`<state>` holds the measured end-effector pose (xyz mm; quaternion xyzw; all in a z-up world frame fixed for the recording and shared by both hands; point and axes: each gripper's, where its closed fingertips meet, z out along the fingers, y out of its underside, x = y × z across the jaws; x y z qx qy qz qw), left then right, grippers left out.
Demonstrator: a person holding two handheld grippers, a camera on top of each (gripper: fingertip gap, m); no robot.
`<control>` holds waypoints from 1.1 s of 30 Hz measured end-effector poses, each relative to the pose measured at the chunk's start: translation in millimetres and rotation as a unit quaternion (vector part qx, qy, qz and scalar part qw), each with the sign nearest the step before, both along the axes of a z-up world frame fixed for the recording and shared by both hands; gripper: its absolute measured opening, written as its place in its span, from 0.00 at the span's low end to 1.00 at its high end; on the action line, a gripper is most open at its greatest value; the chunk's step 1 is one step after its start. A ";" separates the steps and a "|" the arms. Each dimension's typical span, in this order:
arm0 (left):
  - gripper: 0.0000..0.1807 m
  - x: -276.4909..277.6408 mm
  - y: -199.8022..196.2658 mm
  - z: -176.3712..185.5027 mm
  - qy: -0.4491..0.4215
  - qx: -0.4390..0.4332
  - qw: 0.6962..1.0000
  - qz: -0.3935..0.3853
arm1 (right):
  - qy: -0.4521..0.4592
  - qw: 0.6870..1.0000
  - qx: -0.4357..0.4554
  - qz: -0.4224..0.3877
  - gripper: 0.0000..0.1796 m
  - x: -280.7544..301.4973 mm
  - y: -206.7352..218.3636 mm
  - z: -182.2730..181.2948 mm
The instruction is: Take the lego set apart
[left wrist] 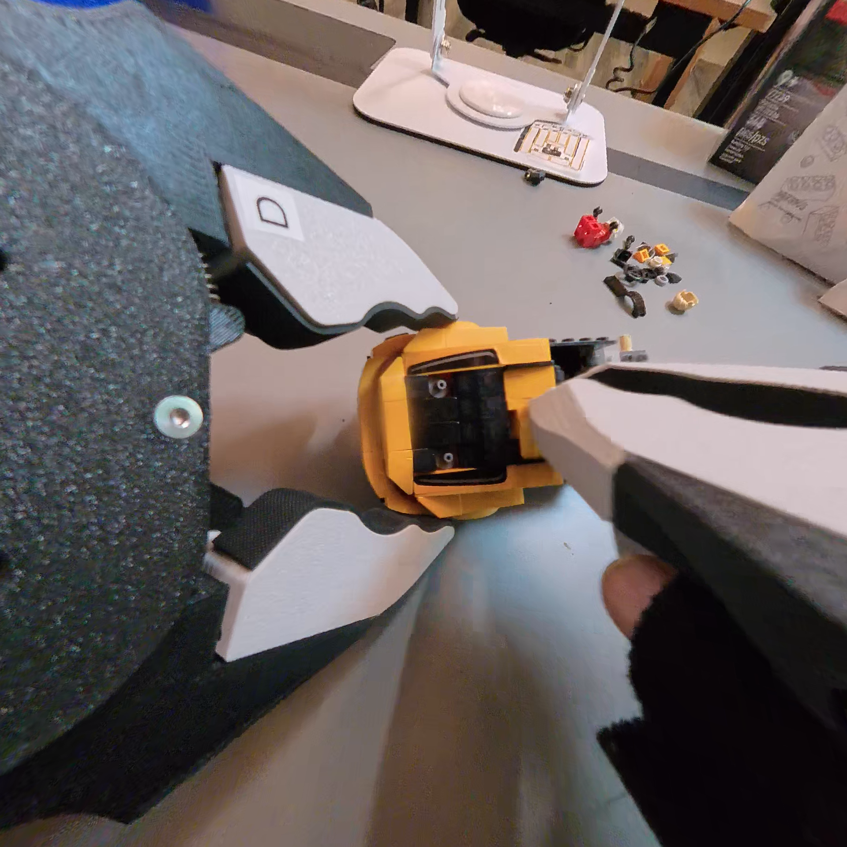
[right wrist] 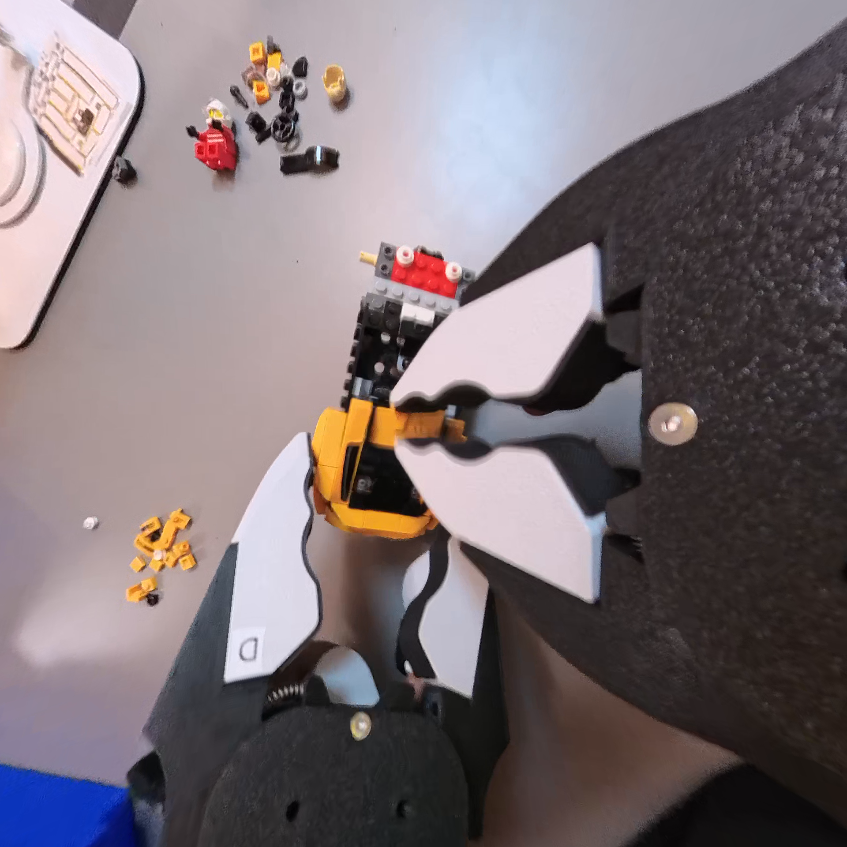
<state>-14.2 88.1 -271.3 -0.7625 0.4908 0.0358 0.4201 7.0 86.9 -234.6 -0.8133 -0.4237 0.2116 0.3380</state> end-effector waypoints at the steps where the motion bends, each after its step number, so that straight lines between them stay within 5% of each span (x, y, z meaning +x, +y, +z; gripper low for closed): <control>1: 0.43 -0.7 0.8 -0.1 -0.005 -0.003 1.000 0.001 | 0.009 1.000 0.012 -0.003 0.00 2.5 3.2 5.3; 8: 0.43 -0.2 0.2 0.1 -0.012 -0.006 1.000 -0.002 | 0.031 0.999 0.016 -0.017 0.01 10.2 9.0 16.4; 15: 0.43 -0.6 1.6 0.6 -0.019 -0.002 1.000 -0.005 | 0.031 0.999 -0.040 0.000 0.15 6.7 -4.1 -3.2; 25: 0.43 -0.6 -0.8 2.1 0.003 0.012 1.000 -0.004 | 0.037 0.996 -0.075 0.042 0.11 3.5 -3.9 -9.9; 33: 0.43 -1.8 -1.5 0.9 -0.001 -0.006 1.000 0.008 | -0.040 0.999 0.032 0.018 0.08 0.4 -4.9 -6.2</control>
